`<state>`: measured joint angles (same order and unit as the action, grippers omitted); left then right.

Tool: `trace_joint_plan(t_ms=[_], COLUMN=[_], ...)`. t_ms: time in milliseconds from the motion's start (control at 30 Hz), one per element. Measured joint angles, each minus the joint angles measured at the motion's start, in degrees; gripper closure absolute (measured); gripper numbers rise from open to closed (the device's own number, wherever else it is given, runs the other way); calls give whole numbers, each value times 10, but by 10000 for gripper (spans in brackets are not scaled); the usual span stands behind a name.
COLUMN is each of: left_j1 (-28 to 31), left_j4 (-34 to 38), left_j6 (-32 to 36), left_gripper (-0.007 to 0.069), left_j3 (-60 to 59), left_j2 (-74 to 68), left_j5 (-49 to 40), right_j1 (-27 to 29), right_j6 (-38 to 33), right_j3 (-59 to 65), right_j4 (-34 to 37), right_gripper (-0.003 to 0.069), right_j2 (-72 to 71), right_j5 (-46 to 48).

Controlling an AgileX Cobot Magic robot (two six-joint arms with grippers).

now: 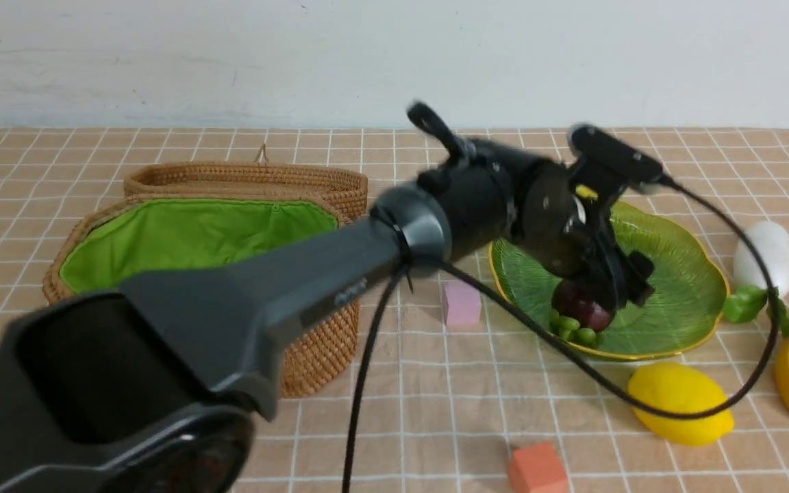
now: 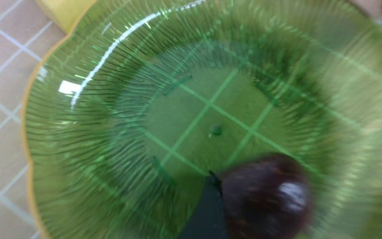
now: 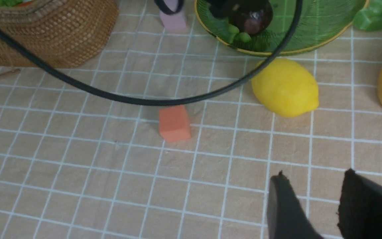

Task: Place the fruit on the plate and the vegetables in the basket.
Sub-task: Grab a mangosteen with your left arm and put it on the plate on the right, then use the right arm to grab a lemon and put it into the right plate

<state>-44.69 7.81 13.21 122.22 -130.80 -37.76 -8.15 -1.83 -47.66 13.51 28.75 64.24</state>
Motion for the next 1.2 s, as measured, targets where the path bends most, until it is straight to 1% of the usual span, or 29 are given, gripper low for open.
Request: trace_joint_plan(t_ms=[67, 133, 200, 233, 267, 300, 333, 367, 400, 467, 533, 567, 600, 633, 667, 700, 733, 800, 867, 900, 933, 1000, 1033, 1067, 1200], left_j1=[0, 0, 0, 0, 0, 0, 0, 0, 0, 0, 0, 0, 0, 0, 0, 0, 0, 0, 0, 0, 0, 0, 0, 0, 0], left_j4=[0, 0, -1, -2, -3, -9, -18, -21, -25, -33, -38, -38, -39, -39, -39, -39, -39, -39, -39, -39, -39, -39, -39, -39, -39], left_j6=[-1, -13, -41, -49, -53, -70, -78, -83, -89, -107, -119, -121, -124, -124, -127, -132, -132, -145, -158, -159, -165, -172, -174, -174, -178], left_gripper=[36, 118, 254, 314, 345, 457, 550, 596, 625, 638, 638, 638, 638, 638, 638, 638, 638, 638, 638, 638, 638, 638, 638, 638, 638], left_j3=[0, 0, 0, 1, 1, 2, 3, 4, 4, 4, -7, -9, -29, -36, -53, -103, -116, -218, -297, -307, -369, -454, -493, -501, -632], left_j2=[44, 99, 162, 179, 190, 229, 256, 272, 286, 320, 350, 356, 381, 386, 406, 451, 457, 536, 598, 612, 655, 728, 760, 766, 878], left_j5=[-55, -120, -184, -199, -214, -244, -269, -285, -299, -333, -337, -337, -337, -337, -337, -337, -337, -333, -308, -305, -279, -242, -225, -222, -145], right_j1=[0, 0, 0, 0, 0, 0, 0, 0, 0, 0, 0, 0, 0, 0, 0, 0, 0, 0, 0, 0, 0, -1, -1, -1, -2], right_j6=[1, 1, -7, -10, -14, -20, -23, -23, -25, -38, -57, -61, -74, -77, -84, -93, -94, -97, -103, -105, -115, -140, -147, -149, -180], right_j3=[-6, -7, -7, -7, -7, -7, -7, -7, -7, -7, -7, -7, -7, -7, -7, -7, -7, -20, -39, -42, -56, -76, -85, -87, -109], right_j4=[-13, -23, -28, -28, -28, -28, -28, -28, -31, -42, -49, -49, -49, -49, -49, -49, -49, -49, -51, -51, -51, -51, -51, -51, -54], right_gripper=[369, 363, 361, 361, 361, 361, 361, 359, 356, 333, 296, 292, 253, 248, 221, 175, 163, 85, 35, 31, 11, -7, -9, -10, -10], right_j2=[24, 59, 106, 127, 143, 181, 215, 232, 260, 317, 362, 366, 395, 398, 414, 440, 445, 484, 514, 517, 541, 574, 590, 593, 653], right_j5=[12, 14, 13, 12, 10, 1, -11, -18, -32, -68, -100, -103, -127, -130, -144, -168, -176, -196, -205, -205, -208, -209, -209, -209, -217])
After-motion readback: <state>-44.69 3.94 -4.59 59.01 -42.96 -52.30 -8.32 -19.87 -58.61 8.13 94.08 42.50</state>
